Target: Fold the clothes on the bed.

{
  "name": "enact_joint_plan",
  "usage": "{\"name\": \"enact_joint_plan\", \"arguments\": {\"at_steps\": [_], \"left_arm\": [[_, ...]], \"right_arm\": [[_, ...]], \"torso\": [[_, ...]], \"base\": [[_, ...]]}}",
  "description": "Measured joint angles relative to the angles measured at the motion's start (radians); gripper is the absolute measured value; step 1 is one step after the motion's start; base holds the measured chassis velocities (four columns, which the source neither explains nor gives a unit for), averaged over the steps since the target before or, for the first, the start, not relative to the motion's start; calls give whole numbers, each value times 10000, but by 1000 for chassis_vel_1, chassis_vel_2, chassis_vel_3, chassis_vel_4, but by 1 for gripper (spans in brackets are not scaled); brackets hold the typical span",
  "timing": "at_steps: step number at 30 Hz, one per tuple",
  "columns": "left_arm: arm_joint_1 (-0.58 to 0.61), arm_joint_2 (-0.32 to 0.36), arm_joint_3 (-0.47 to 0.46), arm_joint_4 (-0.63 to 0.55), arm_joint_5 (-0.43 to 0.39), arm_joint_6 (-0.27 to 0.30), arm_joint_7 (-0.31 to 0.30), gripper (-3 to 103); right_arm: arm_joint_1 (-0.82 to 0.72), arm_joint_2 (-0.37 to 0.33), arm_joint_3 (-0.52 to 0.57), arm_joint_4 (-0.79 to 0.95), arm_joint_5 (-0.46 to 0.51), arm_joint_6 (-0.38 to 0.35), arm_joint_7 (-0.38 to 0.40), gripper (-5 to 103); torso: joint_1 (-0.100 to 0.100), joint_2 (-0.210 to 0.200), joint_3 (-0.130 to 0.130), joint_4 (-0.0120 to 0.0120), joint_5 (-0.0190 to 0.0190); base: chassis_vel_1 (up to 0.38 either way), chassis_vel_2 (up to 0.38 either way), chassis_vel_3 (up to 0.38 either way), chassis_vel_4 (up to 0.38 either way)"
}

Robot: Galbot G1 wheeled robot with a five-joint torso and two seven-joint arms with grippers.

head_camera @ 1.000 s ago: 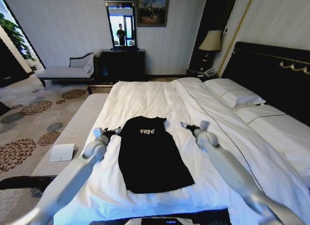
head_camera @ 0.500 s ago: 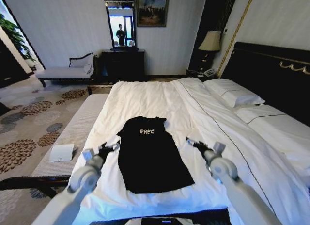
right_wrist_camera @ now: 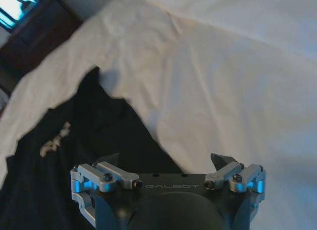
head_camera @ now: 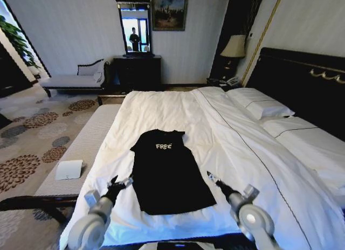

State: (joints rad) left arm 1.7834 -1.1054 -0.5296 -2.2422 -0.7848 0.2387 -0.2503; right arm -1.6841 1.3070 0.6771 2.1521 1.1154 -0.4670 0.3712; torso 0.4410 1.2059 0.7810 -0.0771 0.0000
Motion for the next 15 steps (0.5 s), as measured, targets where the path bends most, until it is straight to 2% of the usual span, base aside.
{"name": "enact_joint_plan", "arguments": {"at_steps": [3, 4, 10, 12, 15], "left_arm": [[361, -145, 41, -67, -12, -155, 12, 101], [495, -227, 83, -78, 24, -198, 28, 97], [775, -611, 408, -97, 130, -251, 37, 100], [839, -632, 461, -43, 154, -253, 21, 103], [963, -577, 450, -79, 164, -278, 12, 101]], "right_arm": [[-308, 246, 203, 21, 214, -30, -73, 100], [-407, 340, 264, 4, 272, -32, -124, 100], [-625, 720, 610, -391, 453, -138, -179, 100], [-600, 903, 732, -572, 725, -217, -99, 100], [-609, 1051, 742, -734, 909, -262, -77, 100]], "torso": [[0, 0, 0, -1, -3], [1, 1, 0, -1, -2], [2, 0, 1, 0, 0], [1, -1, 2, 0, -1], [2, -2, 2, 0, 0]], "base": [[0, 0, 0, 0], [0, 0, 0, 0], [0, 0, 0, 0], [0, 0, 0, 0], [0, 0, 0, 0]]}}
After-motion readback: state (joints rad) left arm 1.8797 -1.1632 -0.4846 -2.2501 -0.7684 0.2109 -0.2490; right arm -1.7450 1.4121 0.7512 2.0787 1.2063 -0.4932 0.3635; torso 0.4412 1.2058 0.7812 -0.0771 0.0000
